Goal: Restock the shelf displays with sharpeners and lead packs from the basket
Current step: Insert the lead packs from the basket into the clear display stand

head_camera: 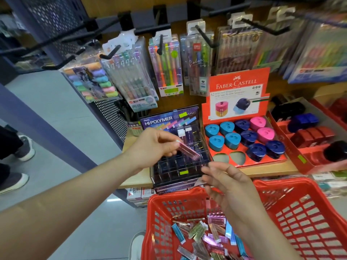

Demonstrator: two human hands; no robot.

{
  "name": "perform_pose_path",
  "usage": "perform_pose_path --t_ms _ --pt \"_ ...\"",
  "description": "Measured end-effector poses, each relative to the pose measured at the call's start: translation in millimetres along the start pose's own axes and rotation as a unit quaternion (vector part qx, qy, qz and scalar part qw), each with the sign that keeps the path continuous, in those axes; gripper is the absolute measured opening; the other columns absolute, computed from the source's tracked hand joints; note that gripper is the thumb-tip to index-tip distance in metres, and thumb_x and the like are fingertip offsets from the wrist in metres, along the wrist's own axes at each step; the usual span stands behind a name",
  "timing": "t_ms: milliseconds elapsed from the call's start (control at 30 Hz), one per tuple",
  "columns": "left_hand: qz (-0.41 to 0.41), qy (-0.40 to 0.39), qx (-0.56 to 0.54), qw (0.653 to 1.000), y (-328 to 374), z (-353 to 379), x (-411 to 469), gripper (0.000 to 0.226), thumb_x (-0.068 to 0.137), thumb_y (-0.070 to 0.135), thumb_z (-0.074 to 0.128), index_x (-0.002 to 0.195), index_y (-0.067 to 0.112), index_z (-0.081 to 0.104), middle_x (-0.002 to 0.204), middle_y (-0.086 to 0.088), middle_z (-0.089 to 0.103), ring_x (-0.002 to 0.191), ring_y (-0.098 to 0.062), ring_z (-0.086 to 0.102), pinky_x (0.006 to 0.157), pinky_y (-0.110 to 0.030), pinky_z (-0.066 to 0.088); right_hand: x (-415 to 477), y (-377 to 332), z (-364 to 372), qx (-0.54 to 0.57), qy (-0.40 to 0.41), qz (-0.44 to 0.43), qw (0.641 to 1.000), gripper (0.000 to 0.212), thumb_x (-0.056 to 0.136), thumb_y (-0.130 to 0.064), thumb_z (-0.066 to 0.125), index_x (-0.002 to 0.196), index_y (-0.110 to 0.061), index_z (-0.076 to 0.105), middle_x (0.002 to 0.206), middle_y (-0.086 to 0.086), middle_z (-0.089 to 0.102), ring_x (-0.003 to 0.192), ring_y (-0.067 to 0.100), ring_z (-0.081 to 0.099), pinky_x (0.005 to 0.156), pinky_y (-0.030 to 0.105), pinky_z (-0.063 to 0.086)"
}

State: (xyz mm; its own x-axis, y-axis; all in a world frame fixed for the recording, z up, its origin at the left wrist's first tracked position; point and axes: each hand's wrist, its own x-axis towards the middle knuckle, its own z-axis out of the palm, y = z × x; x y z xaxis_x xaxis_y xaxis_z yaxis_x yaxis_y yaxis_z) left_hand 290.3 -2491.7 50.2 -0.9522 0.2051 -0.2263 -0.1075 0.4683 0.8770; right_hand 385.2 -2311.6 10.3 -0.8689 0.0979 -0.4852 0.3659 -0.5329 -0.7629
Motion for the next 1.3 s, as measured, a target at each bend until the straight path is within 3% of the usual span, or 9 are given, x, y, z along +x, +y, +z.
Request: perform_pose_path --t_ms 100,200,367,500,633,800,1000,1133,1300 --pt "0.045 0.101 0.104 0.988 -0.5 -6.0 16.7 0.007 0.085 0.012 0.070 0.086 0.017 0.074 0.069 -0.001 0.070 0.061 -0.007 0.062 0.063 -0.023 0.054 8.4 0.9 -7.2 -0.069 0.058 -0.053 0.995 0.017 0.091 0.001 0.060 0.094 -0.013 0.067 0.085 0.006 0.065 0.070 0.014 0.058 0.064 0.026 0.047" --pt "0.073 0.147 0.168 0.972 -2.8 -2.5 31.0 0.007 0.081 0.019 0.075 0.080 0.023 0.069 0.071 0.005 0.069 0.068 -0.010 0.066 0.073 -0.029 0.056 17.1 5.3 -11.4 -0.142 0.066 -0.104 0.982 0.030 0.091 0.006 0.055 0.099 -0.021 0.065 0.098 0.001 0.064 0.086 0.013 0.059 0.082 0.031 0.048" --pt "0.096 0.146 0.311 0.934 -3.4 7.8 39.0 0.018 0.088 0.029 0.067 0.104 0.021 0.071 0.090 0.008 0.070 0.081 -0.006 0.063 0.078 -0.019 0.049 24.0 7.9 -13.1 -0.249 0.014 -0.130 0.960 0.040 0.091 0.005 0.052 0.110 -0.029 0.059 0.111 -0.013 0.062 0.110 0.008 0.057 0.087 0.018 0.042" --pt "0.126 0.152 0.374 0.906 -3.0 11.4 40.0 0.023 0.093 0.032 0.059 0.112 0.023 0.069 0.106 0.007 0.069 0.095 -0.009 0.061 0.072 -0.013 0.035 30.0 10.4 -17.6 -0.319 0.002 -0.134 0.938 0.040 0.093 -0.002 0.054 0.127 -0.022 0.059 0.118 -0.006 0.061 0.113 0.007 0.057 0.099 0.024 0.040" --pt "0.163 0.126 0.412 0.888 -9.2 16.1 50.8 0.025 0.092 0.029 0.061 0.112 0.017 0.069 0.105 0.001 0.069 0.099 -0.018 0.062 0.086 -0.024 0.045 32.9 9.5 -22.7 -0.351 -0.009 -0.133 0.927 0.039 0.094 -0.007 0.055 0.130 -0.023 0.060 0.115 -0.008 0.062 0.114 0.006 0.057 0.097 0.023 0.039" --pt "0.193 0.086 0.475 0.855 -18.4 20.6 58.2 0.018 0.089 0.030 0.064 0.099 0.016 0.069 0.093 -0.001 0.063 0.086 -0.022 0.062 0.078 -0.039 0.052 34.6 8.0 -26.7 -0.354 -0.023 -0.128 0.926 0.040 0.095 -0.005 0.054 0.131 -0.022 0.058 0.117 -0.009 0.060 0.114 0.002 0.054 0.097 0.020 0.038" --pt "0.174 0.110 0.425 0.881 2.9 24.0 48.2 0.019 0.092 0.031 0.058 0.103 0.020 0.068 0.095 0.002 0.064 0.087 -0.017 0.059 0.080 -0.039 0.052 25.3 -10.3 -44.6 -0.371 -0.057 -0.136 0.917 0.035 0.093 -0.002 0.056 0.120 -0.024 0.061 0.111 -0.013 0.068 0.094 -0.004 0.065 0.082 0.014 0.049" --pt "0.204 0.076 0.372 0.902 39.0 39.7 11.3 0.013 0.090 0.026 0.058 0.089 0.022 0.070 0.081 0.006 0.069 0.076 -0.012 0.062 0.075 -0.033 0.052 14.5 -42.8 -77.3 -0.471 -0.091 -0.122 0.869 0.032 0.088 0.008 0.054 0.094 -0.022 0.065 0.079 0.002 0.073 0.066 0.015 0.064 0.066 0.033 0.049" --pt "0.223 -0.049 0.351 0.908 34.3 90.2 -45.1 0.009 0.084 0.025 0.062 0.082 0.023 0.071 0.068 0.008 0.066 0.065 -0.008 0.060 0.066 -0.024 0.049 10.4 -51.0 -128.2 -0.671 -0.134 -0.067 0.726 0.016 0.087 -0.007 0.063 0.099 -0.018 0.068 0.070 -0.003 0.064 0.059 0.006 0.053 0.056 0.016 0.038"
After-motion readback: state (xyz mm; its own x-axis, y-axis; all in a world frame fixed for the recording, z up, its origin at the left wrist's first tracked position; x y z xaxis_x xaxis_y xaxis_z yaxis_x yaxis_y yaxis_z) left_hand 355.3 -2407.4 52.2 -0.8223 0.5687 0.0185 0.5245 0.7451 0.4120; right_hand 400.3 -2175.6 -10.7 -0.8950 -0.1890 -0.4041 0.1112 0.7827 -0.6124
